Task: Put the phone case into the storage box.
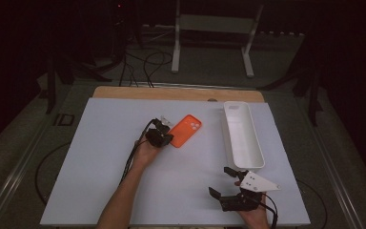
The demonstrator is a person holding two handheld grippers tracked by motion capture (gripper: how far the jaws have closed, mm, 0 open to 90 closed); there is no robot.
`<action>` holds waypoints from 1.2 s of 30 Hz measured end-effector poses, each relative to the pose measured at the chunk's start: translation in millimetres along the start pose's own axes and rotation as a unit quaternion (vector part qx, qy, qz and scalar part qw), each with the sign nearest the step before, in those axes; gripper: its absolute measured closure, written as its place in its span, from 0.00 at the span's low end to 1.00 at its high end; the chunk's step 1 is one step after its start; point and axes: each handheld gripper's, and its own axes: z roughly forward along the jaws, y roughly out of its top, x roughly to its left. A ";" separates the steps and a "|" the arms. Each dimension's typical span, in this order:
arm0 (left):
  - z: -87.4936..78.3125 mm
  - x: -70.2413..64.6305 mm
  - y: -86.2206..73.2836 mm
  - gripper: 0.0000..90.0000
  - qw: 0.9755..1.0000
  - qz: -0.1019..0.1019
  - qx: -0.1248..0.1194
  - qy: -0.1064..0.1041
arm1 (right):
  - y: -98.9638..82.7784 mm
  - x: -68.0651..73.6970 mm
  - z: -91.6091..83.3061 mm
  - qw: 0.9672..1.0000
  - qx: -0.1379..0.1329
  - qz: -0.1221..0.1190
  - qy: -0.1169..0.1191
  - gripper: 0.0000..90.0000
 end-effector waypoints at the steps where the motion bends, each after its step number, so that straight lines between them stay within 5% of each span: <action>1: -0.7 0.0 -0.4 1.00 1.000 0.000 0.002 -0.001 | 0.0 -0.1 -0.2 1.000 0.000 0.000 0.000 0.12; 20: -31.8 3.4 -34.3 1.00 1.000 -0.011 0.012 0.000 | 0.0 -0.1 -0.6 1.000 -0.001 0.003 -0.002 0.12; 36: -71.9 2.0 -83.7 1.00 1.000 -0.025 0.002 0.013 | -0.3 -0.4 -0.7 1.000 -0.001 0.004 -0.003 0.12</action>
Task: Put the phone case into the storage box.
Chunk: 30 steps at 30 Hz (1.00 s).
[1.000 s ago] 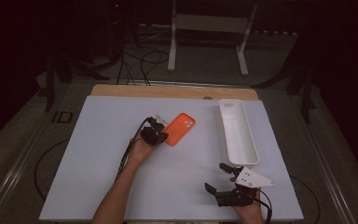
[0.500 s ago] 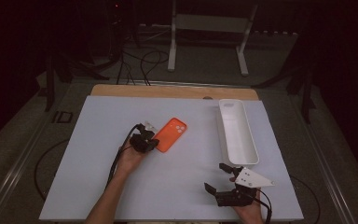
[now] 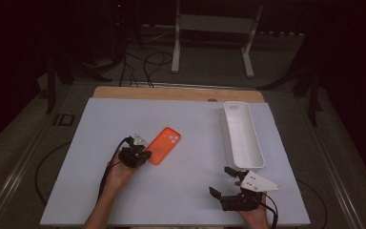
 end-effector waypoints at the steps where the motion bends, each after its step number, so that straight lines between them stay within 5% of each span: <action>1: -3.0 0.2 -4.0 1.00 1.000 0.000 -0.001 0.000 | -0.1 0.0 0.2 1.000 0.000 0.000 0.000 0.12; 9: -26.1 0.5 -32.7 1.00 1.000 -0.001 -0.006 0.009 | -0.4 0.5 1.4 1.000 0.000 -0.001 0.000 0.12; 20: -28.9 -0.7 -36.0 0.96 1.000 0.001 -0.011 0.014 | -0.6 1.9 4.3 1.000 0.004 -0.002 0.001 0.12; 24: -39.6 -0.8 -36.5 0.82 0.998 -0.006 -0.055 0.010 | -1.0 0.4 3.9 1.000 0.003 0.003 0.000 0.12; 30: -69.2 0.5 -43.0 0.67 0.991 -0.002 -0.134 0.008 | -1.2 0.3 4.2 1.000 0.005 0.002 0.001 0.12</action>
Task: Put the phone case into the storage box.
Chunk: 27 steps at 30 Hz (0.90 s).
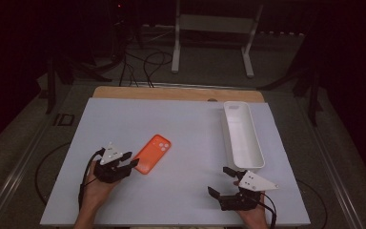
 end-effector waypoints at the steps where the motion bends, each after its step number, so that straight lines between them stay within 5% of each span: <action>1: -4.0 0.5 -0.5 0.67 1.000 0.000 -0.008 -0.001 | 0.0 0.0 0.0 1.000 0.000 0.000 0.000 0.12; 2: -4.0 0.5 -0.5 0.66 1.000 0.000 -0.008 -0.001 | 0.0 0.0 0.0 1.000 0.000 0.000 0.000 0.12; 3: -19.6 1.4 -3.9 0.66 0.999 0.002 -0.041 0.001 | -0.2 -0.3 0.2 1.000 0.000 -0.001 0.001 0.12; 6: -36.5 2.7 -9.0 0.41 0.997 -0.010 -0.081 0.003 | -0.1 -2.1 -0.3 1.000 -0.002 -0.004 0.005 0.12; 10: -50.8 3.0 -16.4 0.18 0.995 -0.006 -0.099 0.025 | 0.6 -2.8 -1.3 1.000 -0.003 -0.007 0.005 0.12; 14: -60.8 4.9 -24.3 0.07 0.993 -0.007 -0.114 0.034 | 1.7 -4.9 -3.5 1.000 -0.007 -0.010 0.005 0.12; 27: -68.5 9.0 -28.3 0.00 0.993 -0.016 -0.104 0.051 | 5.0 -7.0 -7.4 0.999 -0.012 -0.030 0.002 0.12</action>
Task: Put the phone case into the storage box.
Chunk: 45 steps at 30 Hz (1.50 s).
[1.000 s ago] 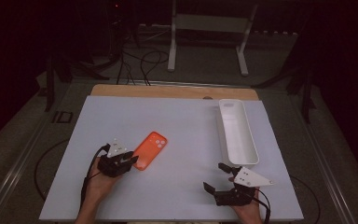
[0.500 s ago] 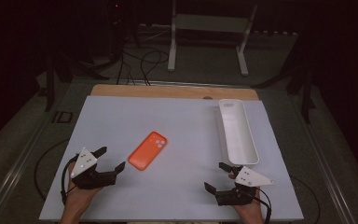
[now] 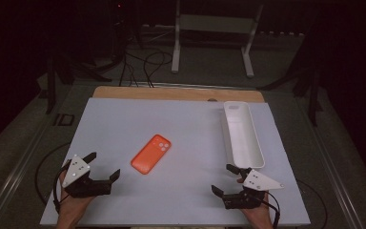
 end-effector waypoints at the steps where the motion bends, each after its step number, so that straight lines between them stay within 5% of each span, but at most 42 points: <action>1: 0.2 -0.1 -0.1 0.00 1.000 0.001 0.001 0.002 | -0.1 -0.1 0.0 1.000 0.002 -0.002 0.001 0.12; 9: 6.3 4.4 -7.5 0.00 1.000 -0.005 0.021 0.012 | -1.2 -0.6 -1.7 1.000 0.003 0.003 -0.003 0.12; 21: 21.6 -2.6 11.4 0.00 0.998 0.006 0.062 -0.001 | -1.1 -3.9 0.1 1.000 0.001 0.012 -0.007 0.12; 26: 32.6 -9.4 20.4 0.00 0.994 0.033 0.102 -0.004 | -0.5 -5.9 1.1 1.000 0.004 0.006 -0.009 0.12; 39: 56.5 -9.0 41.0 0.00 0.990 0.025 0.140 -0.012 | -1.9 -0.2 -3.0 1.000 0.002 0.013 -0.015 0.12; 45: 70.9 -10.4 42.9 0.00 0.985 0.027 0.168 -0.004 | -2.8 -0.6 -2.0 1.000 0.002 0.015 -0.014 0.12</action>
